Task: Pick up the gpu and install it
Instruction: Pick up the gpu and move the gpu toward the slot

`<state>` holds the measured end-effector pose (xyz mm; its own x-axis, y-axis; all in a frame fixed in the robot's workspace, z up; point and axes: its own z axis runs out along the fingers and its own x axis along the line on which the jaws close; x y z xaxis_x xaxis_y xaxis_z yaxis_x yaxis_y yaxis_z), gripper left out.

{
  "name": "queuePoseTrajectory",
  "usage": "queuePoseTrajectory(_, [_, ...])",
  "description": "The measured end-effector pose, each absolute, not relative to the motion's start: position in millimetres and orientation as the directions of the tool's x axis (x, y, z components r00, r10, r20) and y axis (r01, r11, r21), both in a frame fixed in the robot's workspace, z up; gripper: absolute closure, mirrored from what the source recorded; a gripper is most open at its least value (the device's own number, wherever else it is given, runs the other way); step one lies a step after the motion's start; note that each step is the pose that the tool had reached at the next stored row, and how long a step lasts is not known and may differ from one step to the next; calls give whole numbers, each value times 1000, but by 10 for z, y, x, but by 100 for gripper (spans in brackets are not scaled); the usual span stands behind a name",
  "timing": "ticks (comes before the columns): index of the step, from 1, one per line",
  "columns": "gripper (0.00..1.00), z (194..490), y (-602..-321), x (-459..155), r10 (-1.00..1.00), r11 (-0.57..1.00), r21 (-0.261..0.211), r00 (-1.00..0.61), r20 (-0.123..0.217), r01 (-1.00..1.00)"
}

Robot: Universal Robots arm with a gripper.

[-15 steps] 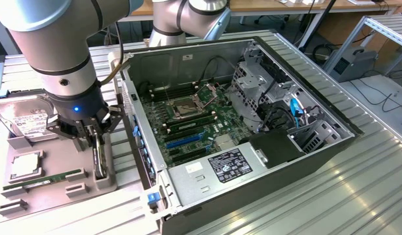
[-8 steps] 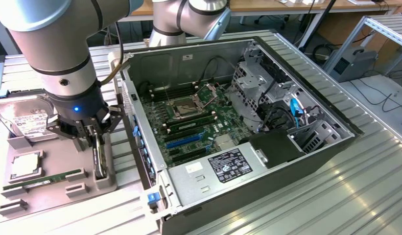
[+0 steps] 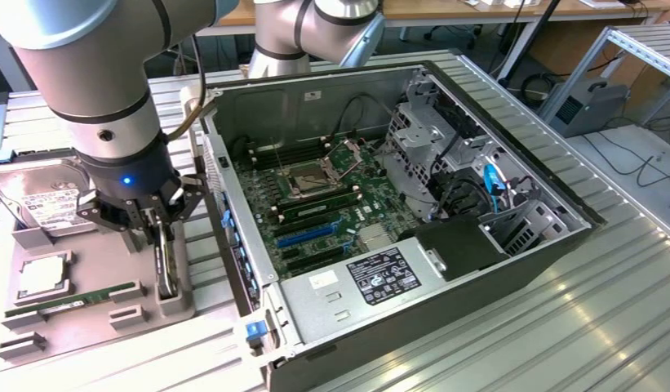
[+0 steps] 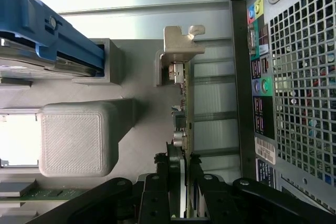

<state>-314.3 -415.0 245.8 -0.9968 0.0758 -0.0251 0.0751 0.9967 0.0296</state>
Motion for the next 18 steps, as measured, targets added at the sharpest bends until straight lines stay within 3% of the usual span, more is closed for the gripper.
queuePoseTrajectory(18, [73, 2500, -4149, -3143, 76, 997, 30, -997, -25, 75])
